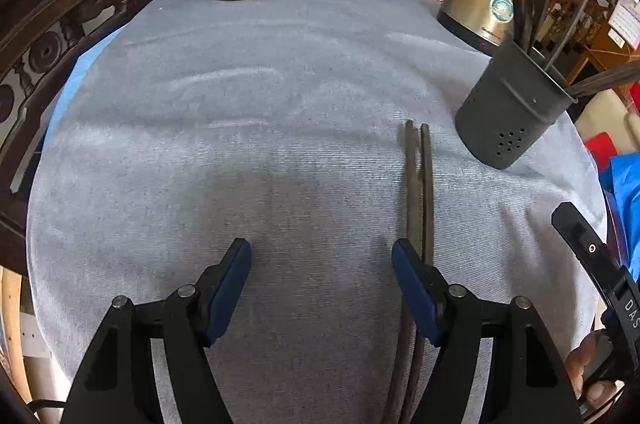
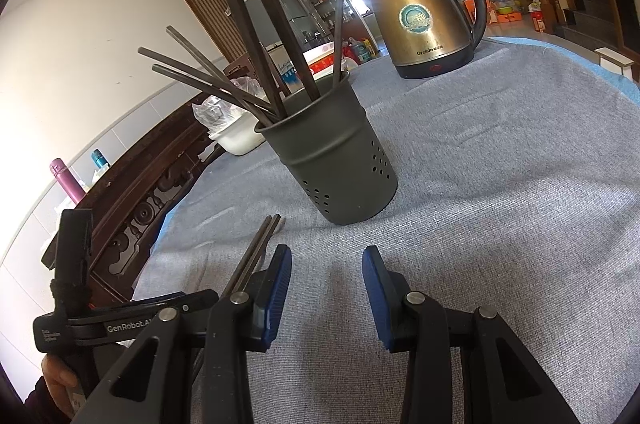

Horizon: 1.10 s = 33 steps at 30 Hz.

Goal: Organize utensils

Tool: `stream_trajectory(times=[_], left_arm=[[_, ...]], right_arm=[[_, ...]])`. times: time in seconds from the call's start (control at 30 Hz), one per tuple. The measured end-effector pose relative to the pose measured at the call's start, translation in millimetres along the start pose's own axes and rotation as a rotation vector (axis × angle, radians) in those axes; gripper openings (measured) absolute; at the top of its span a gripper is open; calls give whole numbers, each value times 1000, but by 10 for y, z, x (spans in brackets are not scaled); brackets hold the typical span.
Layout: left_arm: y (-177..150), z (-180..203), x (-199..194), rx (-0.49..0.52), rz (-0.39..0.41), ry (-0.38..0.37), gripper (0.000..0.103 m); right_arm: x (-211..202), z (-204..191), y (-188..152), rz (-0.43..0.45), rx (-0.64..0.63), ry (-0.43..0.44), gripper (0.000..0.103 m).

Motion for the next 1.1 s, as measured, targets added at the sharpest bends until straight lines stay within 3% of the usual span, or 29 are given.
stream_trajectory(times=[0.23,0.73,1.1], left_arm=[[64,125,-77,29,29,-19,73],[84,181,87,33,4,-28,73],[42,-22,82,0,-3,29,73]], right_arm=[[0,9,-3,-2,1,-1,41],[13,7,0,-4,2,1,41],[13,11,-3,-5,2,-1,41]])
Point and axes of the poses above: each gripper's, at about its wrist camera, not at the fingertips, and x roughly the way its jaws point, z to its right, y to its top, the point moved 9 cm from there along x, roughly the way its jaws point, and after that the axes turned 6 degrees about x, right-handed, at the moved point
